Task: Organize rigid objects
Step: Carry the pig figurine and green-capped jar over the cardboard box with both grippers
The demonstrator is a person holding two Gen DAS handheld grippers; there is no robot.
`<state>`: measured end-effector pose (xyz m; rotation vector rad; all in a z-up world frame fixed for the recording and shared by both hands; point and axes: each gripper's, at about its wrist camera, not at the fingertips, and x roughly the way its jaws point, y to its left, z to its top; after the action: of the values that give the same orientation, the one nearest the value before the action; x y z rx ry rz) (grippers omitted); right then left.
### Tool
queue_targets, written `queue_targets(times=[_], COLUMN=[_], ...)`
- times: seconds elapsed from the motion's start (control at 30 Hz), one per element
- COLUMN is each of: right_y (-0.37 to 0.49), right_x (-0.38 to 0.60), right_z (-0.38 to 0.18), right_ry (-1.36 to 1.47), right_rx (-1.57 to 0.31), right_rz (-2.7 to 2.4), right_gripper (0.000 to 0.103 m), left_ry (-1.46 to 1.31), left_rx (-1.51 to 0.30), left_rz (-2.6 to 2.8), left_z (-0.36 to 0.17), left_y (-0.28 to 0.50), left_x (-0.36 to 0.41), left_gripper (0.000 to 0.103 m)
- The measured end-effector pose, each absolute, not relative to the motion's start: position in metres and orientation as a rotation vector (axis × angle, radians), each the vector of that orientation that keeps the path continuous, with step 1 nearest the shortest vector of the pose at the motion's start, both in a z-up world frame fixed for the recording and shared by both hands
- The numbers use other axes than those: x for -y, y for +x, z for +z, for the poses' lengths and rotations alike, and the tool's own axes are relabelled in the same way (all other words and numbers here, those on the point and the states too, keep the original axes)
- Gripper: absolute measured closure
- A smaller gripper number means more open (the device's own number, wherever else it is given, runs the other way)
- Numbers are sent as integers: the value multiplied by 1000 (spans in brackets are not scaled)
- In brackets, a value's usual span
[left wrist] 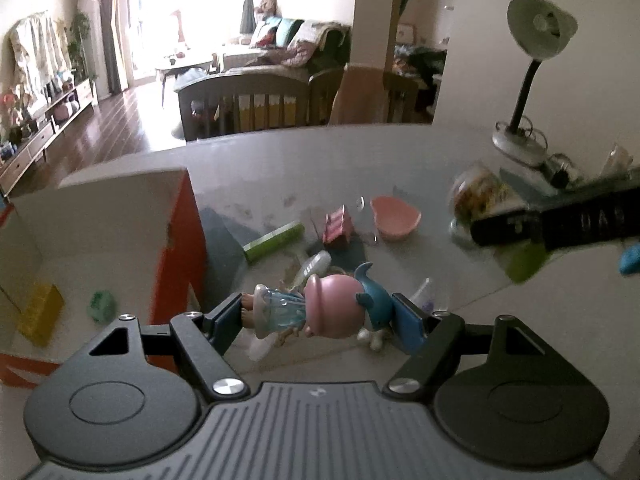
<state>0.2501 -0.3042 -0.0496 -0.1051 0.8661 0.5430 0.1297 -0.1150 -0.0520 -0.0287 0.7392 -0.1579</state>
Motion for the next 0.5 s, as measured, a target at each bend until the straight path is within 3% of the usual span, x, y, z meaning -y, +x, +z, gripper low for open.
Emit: queue_targets(times=[0.5], right_y=[211], right_x=[233], right_z=[-22], right_ry=[-92], right_rx=[-834], right_rz=[602], right_gripper=[61], left_ry=[-15], left_rx=[-676], left_rz=[-146], left_z=[-11], left_y=[118], left_x=[42], left_gripper=[25])
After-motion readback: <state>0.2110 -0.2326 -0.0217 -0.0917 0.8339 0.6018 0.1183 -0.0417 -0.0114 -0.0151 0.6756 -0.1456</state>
